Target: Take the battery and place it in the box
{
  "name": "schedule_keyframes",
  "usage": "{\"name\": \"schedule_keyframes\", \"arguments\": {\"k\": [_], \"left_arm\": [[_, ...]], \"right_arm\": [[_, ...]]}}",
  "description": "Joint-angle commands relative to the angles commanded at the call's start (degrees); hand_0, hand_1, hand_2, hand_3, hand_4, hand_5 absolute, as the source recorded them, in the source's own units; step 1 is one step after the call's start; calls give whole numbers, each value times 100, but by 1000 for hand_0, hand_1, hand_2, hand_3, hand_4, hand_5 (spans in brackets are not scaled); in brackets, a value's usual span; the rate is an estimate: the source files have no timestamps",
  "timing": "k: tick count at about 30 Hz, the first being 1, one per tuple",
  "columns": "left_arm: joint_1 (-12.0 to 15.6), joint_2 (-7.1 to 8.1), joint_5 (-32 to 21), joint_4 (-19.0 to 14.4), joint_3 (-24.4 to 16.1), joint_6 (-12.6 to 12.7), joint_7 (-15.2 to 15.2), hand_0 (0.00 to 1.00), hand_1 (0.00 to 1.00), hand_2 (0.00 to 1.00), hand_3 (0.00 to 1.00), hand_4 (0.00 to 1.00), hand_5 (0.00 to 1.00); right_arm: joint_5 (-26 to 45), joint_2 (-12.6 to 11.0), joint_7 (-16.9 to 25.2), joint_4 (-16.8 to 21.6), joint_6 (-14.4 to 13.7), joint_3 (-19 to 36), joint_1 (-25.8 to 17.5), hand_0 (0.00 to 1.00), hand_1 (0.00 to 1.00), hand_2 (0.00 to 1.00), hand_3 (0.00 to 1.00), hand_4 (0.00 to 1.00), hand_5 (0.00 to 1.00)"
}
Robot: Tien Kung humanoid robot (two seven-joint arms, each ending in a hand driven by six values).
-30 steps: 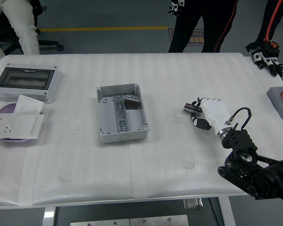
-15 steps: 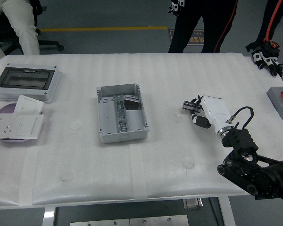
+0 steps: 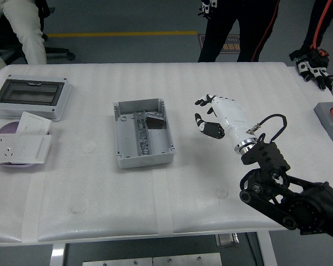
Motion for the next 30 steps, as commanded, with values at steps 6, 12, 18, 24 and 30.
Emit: {"name": "schedule_keyframes", "arguments": {"k": [6, 12, 18, 24, 30], "left_arm": [[-5, -4, 3, 0, -1, -25, 14, 395, 548, 518, 397, 2, 2], [2, 7, 56, -1, -63, -56, 67, 395, 548, 511, 397, 2, 2], [-11, -2, 21, 2, -32, -85, 86, 394, 547, 508, 396, 2, 2], [-14, 5, 25, 2, -39, -91, 90, 393, 546, 508, 395, 2, 2], [-12, 4, 18, -1, -30, -94, 91, 393, 546, 504, 394, 2, 2]], "right_arm": [[-252, 113, 15, -484, 197, -19, 228, 661, 486, 541, 661, 566, 210], [-362, -75, -96, -1127, 821, -153, 395, 669, 491, 543, 663, 563, 220], [-354, -178, -117, -1210, 1303, -249, 352, 697, 506, 555, 671, 628, 275], [-349, -213, -113, -1196, 1362, -297, 328, 878, 662, 708, 829, 884, 480], [-331, -244, -107, -1186, 1341, -289, 330, 956, 702, 764, 920, 982, 575]]}}
